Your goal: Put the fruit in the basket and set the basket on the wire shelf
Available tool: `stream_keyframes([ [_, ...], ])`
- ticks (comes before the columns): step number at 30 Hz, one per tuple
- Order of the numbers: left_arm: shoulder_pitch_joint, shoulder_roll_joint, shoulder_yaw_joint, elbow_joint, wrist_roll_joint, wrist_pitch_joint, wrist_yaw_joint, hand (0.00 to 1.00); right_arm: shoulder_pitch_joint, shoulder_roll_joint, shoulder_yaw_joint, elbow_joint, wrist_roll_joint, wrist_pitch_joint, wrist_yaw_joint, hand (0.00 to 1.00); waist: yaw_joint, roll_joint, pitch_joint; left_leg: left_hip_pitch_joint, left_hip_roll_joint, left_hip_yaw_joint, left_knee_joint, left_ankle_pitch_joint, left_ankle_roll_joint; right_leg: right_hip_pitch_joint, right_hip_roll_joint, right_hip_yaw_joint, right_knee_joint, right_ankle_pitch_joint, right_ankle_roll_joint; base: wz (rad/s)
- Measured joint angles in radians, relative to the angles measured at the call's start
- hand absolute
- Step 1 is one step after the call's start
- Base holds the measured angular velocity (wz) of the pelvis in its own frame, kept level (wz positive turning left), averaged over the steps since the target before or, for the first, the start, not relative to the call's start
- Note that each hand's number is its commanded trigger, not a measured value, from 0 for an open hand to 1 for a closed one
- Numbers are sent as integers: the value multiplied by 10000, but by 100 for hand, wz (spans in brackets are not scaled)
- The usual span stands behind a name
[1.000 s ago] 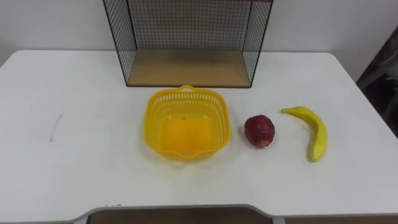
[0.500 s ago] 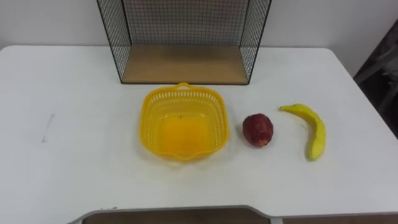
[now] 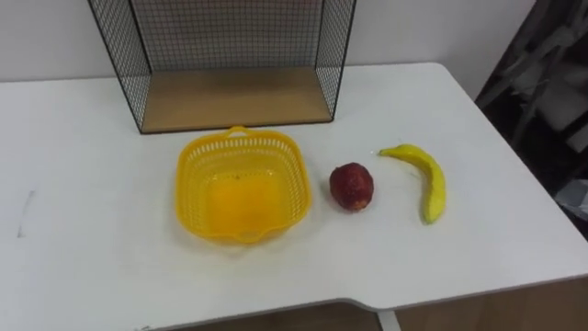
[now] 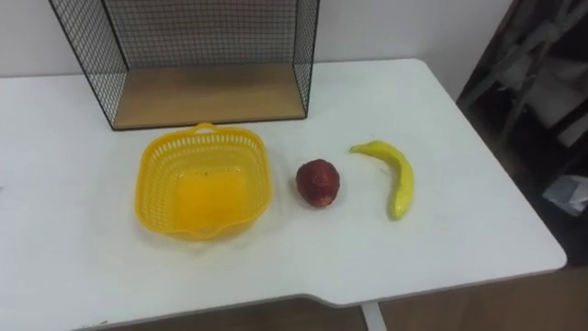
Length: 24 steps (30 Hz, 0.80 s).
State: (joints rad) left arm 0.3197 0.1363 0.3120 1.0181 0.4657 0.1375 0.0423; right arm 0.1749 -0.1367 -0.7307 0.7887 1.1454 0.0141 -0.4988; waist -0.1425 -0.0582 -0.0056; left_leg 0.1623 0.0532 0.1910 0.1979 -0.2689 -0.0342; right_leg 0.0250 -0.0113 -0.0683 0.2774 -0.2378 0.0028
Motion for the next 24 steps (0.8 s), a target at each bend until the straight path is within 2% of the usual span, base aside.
stream_keyframes([
  [2, 40, 27, -8, -199, 32, -114, 16, 0, -150, -77, -14, -1724, -1032, -53, -882, 0, -173, -52, -12, -107, -6, -14, -4, 1, 1, -107, -17, -65, 43, 7, 8, 6],
  [5, 34, 82, -153, -189, 53, -143, 196, 0, -437, -346, 127, -3595, -2535, -257, -1920, 0, -112, -66, 2, -119, -1, 16, -9, 1, 1, -169, 13, 16, 53, 19, 2, -7],
  [7, 31, 126, -423, -193, 27, -135, 246, 0, -561, -591, 529, -4662, -3576, -367, -2310, 0, 20, -49, 34, -164, 0, 73, -10, 1, 1, -258, 28, 106, 128, 22, -2, -13],
  [9, 47, 121, -570, -250, -8, -122, 253, 0, -566, -638, 798, -5774, -4597, -371, -2494, 0, 153, -21, 70, -209, 13, 136, -9, 1, 1, -338, 37, 114, 115, 27, -7, -4],
  [10, 24, 135, -763, -318, -7, -116, 253, 0, -582, -687, 1091, -6337, -5379, -379, -2534, 0, 194, -57, 56, -312, 17, 129, 5, 1, 1, -437, 38, 106, 128, 41, -11, 0],
  [12, -55, 164, -1080, -316, -4, -129, 191, 0, -644, -866, 1579, -6927, -6328, -392, -2506, 0, 357, -38, 94, -370, 29, 129, -2, 2, 2, -533, 50, 106, 129, 105, -19, -2],
  [14, -175, 200, -1345, -296, -2, -142, 138, 0, -791, -898, 2150, -7458, -7360, -404, -2391, 0, 567, -7, 99, -489, 53, 118, 0, 7, 10, -583, 75, 96, 132, 179, -34, -4],
  [18, -257, 232, -1998, -310, -3, -127, 94, 0, -983, -899, 3332, -7935, -7997, -405, -1712, 0, 761, -23, 111, -505, 99, 118, -4, 7, 10, -604, 124, 102, 93, 253, -58, -3],
  [19, -358, 220, -2143, -309, -2, -140, 34, 0, -1097, -901, 3646, -8003, -8111, -405, -1318, 0, 909, 3, 110, -504, 107, 118, -7, 7, 10, -580, 136, 102, 16, 280, -65, -5],
  [24, -553, 224, -2200, -319, -6, -365, -81, 0, -1269, -904, 4630, -8011, -8383, -405, -23, 0, 1164, 161, 106, -486, 134, -58, -12, 7, 10, -383, 136, -74, -238, 400, -61, 9],
])
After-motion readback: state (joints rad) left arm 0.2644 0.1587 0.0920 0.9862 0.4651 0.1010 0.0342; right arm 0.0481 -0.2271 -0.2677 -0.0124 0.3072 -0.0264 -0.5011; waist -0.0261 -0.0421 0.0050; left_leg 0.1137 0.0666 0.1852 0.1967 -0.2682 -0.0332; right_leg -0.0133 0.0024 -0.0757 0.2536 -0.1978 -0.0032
